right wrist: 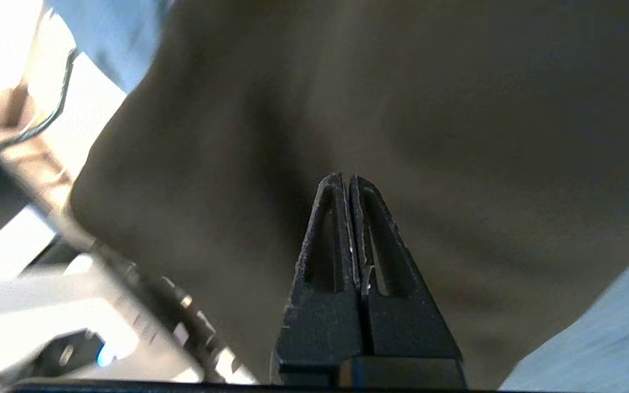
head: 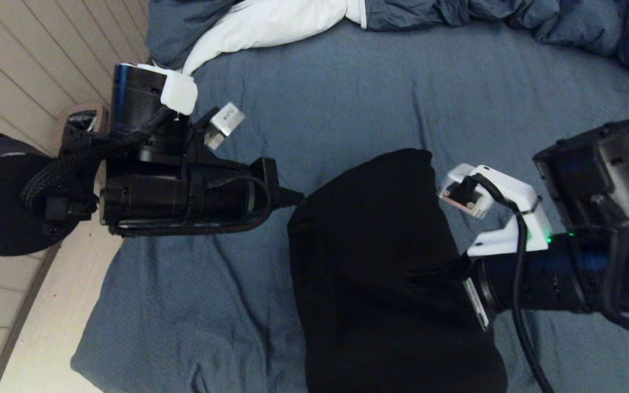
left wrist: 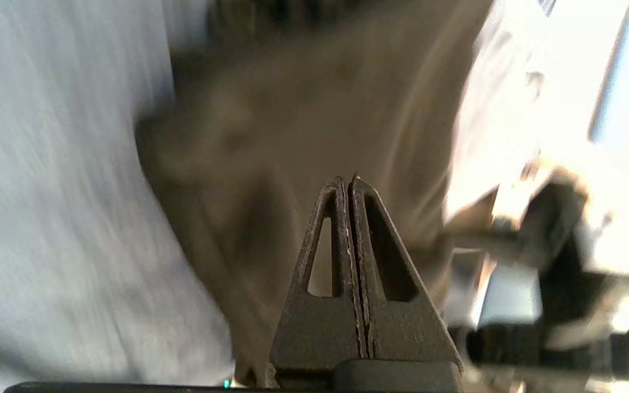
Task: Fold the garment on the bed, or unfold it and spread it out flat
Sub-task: Fold the black sweatshirt
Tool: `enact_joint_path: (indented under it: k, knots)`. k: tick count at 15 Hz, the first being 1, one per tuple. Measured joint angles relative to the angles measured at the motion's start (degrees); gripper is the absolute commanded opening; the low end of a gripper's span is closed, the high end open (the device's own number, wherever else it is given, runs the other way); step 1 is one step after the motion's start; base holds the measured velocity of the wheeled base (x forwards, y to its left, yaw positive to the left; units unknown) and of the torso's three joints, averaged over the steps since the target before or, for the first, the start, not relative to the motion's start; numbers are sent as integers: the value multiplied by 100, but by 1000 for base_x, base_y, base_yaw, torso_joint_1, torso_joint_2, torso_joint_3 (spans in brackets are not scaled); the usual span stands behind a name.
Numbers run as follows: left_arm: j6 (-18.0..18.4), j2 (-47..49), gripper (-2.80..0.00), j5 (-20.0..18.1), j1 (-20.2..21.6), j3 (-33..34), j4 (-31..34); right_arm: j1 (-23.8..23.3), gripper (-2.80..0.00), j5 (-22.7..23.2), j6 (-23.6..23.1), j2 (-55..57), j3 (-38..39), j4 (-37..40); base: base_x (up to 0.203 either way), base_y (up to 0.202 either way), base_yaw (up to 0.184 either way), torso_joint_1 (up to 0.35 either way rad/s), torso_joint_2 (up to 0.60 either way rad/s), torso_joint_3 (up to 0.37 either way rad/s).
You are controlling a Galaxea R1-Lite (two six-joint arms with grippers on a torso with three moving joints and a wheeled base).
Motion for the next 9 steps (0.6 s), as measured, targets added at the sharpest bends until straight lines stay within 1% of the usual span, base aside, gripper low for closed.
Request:
enact_joint_path:
  k: [4,9]
  knots:
    - [13,-115,-280,0,-586,740,-17,-478,-280,0,-84,602,-623,-60,0,0,0,0,0,0]
    - [-55,-520,-280,-7,-1645,1529,11,-976,-280,0,-114,1514,-1655,-129,0,0,0,0,0,0]
